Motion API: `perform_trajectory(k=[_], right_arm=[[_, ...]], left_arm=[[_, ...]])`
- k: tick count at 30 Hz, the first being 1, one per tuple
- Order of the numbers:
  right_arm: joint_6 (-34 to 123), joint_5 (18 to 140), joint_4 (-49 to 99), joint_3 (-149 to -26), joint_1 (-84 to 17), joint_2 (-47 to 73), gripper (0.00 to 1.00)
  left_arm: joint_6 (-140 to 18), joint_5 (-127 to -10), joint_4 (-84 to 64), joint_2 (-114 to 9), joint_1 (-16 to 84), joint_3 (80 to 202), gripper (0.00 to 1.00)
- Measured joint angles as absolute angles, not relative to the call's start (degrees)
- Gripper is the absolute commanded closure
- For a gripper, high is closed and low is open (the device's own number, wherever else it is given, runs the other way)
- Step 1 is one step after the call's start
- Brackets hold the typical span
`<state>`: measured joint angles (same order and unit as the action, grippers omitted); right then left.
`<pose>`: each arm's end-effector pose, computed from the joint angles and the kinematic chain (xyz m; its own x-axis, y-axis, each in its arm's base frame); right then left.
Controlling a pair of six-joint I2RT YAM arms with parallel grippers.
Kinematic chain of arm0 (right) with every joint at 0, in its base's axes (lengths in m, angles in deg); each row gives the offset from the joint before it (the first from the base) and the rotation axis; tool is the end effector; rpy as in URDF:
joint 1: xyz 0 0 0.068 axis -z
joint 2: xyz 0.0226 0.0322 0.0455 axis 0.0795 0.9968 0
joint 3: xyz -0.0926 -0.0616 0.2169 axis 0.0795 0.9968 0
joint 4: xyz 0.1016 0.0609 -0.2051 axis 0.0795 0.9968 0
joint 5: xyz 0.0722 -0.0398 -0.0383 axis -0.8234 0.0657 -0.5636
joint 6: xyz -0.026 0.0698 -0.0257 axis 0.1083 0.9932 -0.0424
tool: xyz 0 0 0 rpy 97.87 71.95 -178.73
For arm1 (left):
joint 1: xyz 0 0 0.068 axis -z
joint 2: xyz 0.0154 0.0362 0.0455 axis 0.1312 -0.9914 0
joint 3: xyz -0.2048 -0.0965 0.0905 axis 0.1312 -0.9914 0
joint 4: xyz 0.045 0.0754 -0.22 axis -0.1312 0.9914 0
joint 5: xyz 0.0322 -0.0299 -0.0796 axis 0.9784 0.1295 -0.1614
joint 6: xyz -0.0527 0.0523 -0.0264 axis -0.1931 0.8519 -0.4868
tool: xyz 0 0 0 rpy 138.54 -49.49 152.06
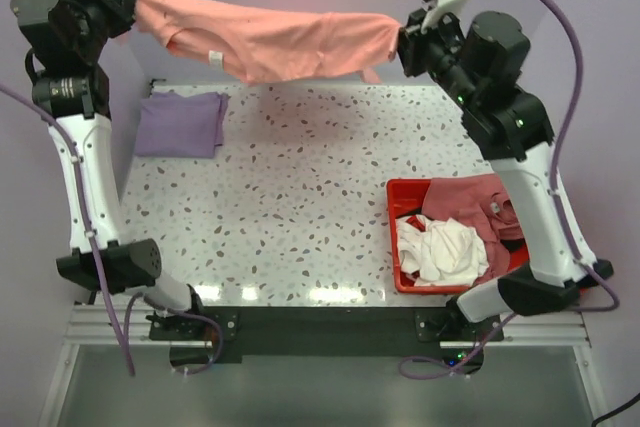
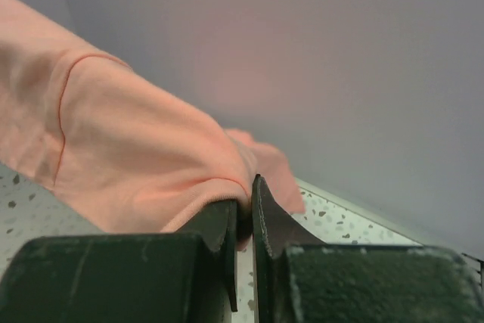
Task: Fold and stack the t-shirts
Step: Flatten the tshirt out
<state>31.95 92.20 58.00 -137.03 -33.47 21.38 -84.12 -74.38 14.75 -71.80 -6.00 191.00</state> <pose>0.2673 0.1407 0.5279 0.0705 -0.0763 -0.9946 -0.3980 0.9121 -0.0982 0.3374 0.0645 0.5141 0.0689 -0.5455 -0.8353 0.0542 0.8381 -0.5429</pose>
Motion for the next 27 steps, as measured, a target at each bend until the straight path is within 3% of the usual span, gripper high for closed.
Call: perform_trajectory(k=[4, 5, 11, 12, 13, 14, 15, 16, 17, 18, 19, 20, 27], right_arm=[[32.3, 85.9, 55.2, -120.2, -33.4, 7.9, 0.97], [32.8, 83.9, 54.0, -114.6, -33.4, 4.6, 0.97], [40.7, 73.0, 48.1, -81.6, -35.3, -6.7, 0.96], [41.9, 72.2, 47.3, -77.2, -36.8, -6.7, 0.91], [43.0, 71.9, 47.8, -71.6, -38.7, -4.8, 0.82], [43.2, 71.8, 48.1, -70.3, -40.7, -4.2, 0.82], [43.6, 71.3, 49.4, -67.7, -43.2, -2.8, 0.67], [44.4, 70.7, 50.8, -65.7, -45.3, -1.5, 0.53], [44.8, 70.3, 52.0, -64.6, -46.6, -0.8, 0.42], [45.2, 69.2, 53.4, -63.5, -48.1, -0.4, 0.17], [45.4, 68.6, 54.2, -63.1, -48.7, -0.3, 0.07], [45.4, 68.0, 55.1, -63.0, -48.9, -0.5, 0.01], [45.3, 68.2, 56.8, -64.8, -48.8, -2.9, 0.01]], left_arm=[[-79.4, -75.8, 12.5, -58.3, -4.8, 177.6, 0.96], [-78.5, -75.0, 11.9, -53.9, -4.6, 171.8, 0.92], [-78.3, -62.7, 9.4, -33.7, -4.8, 134.8, 0.92], [-79.0, -59.8, 10.7, -32.6, -4.8, 130.0, 0.92], [-79.9, -57.0, 12.2, -32.4, -4.8, 126.0, 0.78], [-80.9, -54.6, 14.0, -32.9, -4.8, 122.9, 0.65], [-82.0, -52.4, 16.0, -33.6, -4.8, 120.8, 0.56], [-83.3, -50.1, 18.5, -34.4, -4.8, 118.8, 0.32], [-84.5, -47.9, 21.2, -35.4, -4.8, 117.6, 0.25], [-86.2, -45.9, 23.7, -36.3, -4.8, 117.3, 0.18], [-87.3, -44.5, 25.1, -36.8, -4.8, 117.3, 0.03], [-88.1, -42.9, 26.3, -37.3, -4.8, 117.5, 0.0], [-90.8, -40.4, 29.2, -36.0, -4.8, 121.4, 0.0]])
